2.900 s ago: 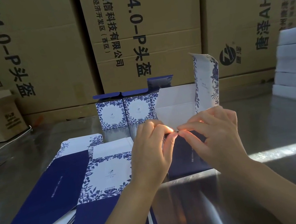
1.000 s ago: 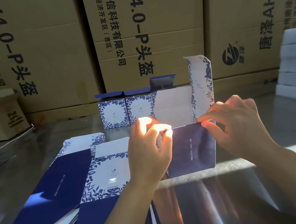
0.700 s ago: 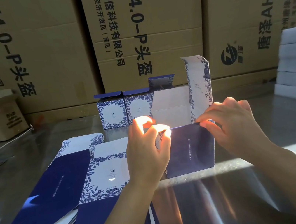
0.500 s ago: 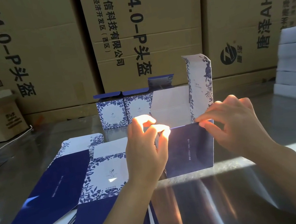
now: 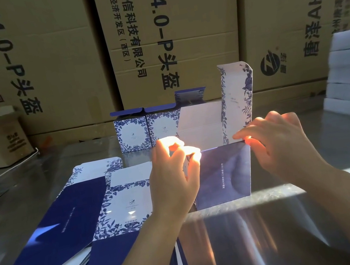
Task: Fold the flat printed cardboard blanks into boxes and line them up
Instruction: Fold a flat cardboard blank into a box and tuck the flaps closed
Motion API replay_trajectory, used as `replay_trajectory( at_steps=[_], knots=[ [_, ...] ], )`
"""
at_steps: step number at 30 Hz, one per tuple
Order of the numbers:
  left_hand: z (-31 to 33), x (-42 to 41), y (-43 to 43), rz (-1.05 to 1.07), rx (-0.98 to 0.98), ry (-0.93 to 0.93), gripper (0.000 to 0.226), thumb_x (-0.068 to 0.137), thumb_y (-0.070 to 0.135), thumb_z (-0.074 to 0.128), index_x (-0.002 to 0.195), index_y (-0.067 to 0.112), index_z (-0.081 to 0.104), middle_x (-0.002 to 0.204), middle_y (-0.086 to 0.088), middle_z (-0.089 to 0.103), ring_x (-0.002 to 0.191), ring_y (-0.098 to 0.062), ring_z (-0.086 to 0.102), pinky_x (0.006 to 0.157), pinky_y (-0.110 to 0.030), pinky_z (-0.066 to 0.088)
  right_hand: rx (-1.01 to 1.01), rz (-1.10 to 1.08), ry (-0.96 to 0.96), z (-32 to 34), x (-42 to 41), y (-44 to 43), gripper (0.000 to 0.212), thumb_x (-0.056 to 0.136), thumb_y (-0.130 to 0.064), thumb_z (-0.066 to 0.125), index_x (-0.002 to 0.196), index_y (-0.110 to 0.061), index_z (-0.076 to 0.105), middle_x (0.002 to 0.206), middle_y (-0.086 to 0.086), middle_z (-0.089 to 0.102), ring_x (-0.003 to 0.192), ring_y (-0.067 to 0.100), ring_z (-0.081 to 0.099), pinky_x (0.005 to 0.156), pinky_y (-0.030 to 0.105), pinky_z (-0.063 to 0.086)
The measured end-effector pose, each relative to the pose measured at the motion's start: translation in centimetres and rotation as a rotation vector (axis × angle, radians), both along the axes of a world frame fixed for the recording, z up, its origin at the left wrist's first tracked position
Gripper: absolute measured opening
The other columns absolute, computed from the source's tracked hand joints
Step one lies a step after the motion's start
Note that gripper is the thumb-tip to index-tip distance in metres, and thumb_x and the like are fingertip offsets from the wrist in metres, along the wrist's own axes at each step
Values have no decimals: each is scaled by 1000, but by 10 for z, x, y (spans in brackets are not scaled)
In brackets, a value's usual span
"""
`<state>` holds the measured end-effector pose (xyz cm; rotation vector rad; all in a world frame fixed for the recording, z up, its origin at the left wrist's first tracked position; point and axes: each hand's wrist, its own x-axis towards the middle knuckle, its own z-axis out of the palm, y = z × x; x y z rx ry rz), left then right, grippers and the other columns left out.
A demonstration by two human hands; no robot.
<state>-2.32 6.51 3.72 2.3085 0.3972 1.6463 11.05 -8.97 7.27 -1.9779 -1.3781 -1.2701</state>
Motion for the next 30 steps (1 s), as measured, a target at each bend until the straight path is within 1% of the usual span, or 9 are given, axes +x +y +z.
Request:
replay_trajectory(
  at_steps=[6, 10, 14, 17, 19, 22, 24, 27, 30],
  knots=[
    [-2, 1, 2, -28, -24, 7, 18, 85, 28, 55, 92, 22, 70, 104, 10, 43, 99, -8, 44, 63, -27, 51, -72, -84, 115, -1, 1, 6, 28, 73, 8, 66, 83, -18, 67, 69, -3, 64, 63, 28, 49, 64, 35, 17],
    [-2, -2, -1, -115, -46, 37, 27, 85, 32, 49, 101, 26, 70, 101, 17, 48, 93, 0, 48, 65, -23, 46, -59, -99, 146, -3, 2, 4, 31, 71, 10, 72, 86, -18, 71, 73, 1, 64, 60, 31, 55, 67, 37, 30],
    [-2, -4, -7, -186, -9, 41, 40, 84, 36, 42, 116, 28, 65, 105, 12, 57, 99, -4, 52, 76, -23, 46, -33, -23, 314, -5, 2, 4, 34, 82, 8, 52, 99, -13, 71, 97, 5, 64, 72, 35, 60, 71, 36, 37],
    [-1, -6, -7, -203, -46, 41, 46, 85, 39, 40, 128, 31, 54, 114, 12, 53, 106, -3, 49, 83, -15, 40, 33, 60, 549, -7, 5, 3, 37, 89, -18, 31, 99, -16, 66, 100, -4, 52, 83, 24, 53, 71, 30, 34],
    [1, -6, -6, -196, -92, 11, 47, 86, 37, 40, 132, 30, 49, 118, 12, 47, 111, -4, 47, 90, -21, 41, 63, 89, 580, -6, 9, 4, 38, 84, -27, 26, 90, -17, 62, 94, -3, 51, 82, 16, 48, 70, 28, 31],
    [4, -5, -4, -187, -168, -95, 44, 87, 23, 47, 131, 19, 48, 120, 15, 39, 119, -7, 41, 100, -32, 39, 189, 154, 659, -5, 16, 4, 34, 84, -24, 29, 77, -11, 60, 85, 5, 57, 79, 16, 46, 68, 27, 30],
    [5, -4, -2, -187, -228, -135, 44, 86, 22, 46, 130, 19, 45, 122, 19, 35, 122, -2, 37, 104, -33, 37, 315, 216, 736, -6, 19, 2, 33, 89, -20, 36, 71, -6, 60, 79, 8, 59, 78, 20, 51, 69, 31, 37],
    [5, -4, 0, -227, -301, -153, 37, 89, 27, 42, 126, 30, 43, 122, 18, 40, 121, 2, 39, 103, -29, 36, 388, 299, 904, -8, 22, -1, 31, 95, -16, 44, 67, -15, 59, 79, 2, 61, 77, 19, 54, 67, 23, 42],
    [8, -6, -1, -289, -293, -137, 33, 90, 21, 36, 114, 42, 47, 120, 24, 45, 117, 11, 40, 102, -18, 34, 439, 436, 1088, -5, 22, 2, 29, 86, -24, 46, 66, -13, 64, 87, 5, 67, 85, 22, 60, 73, 33, 43]
  ],
)
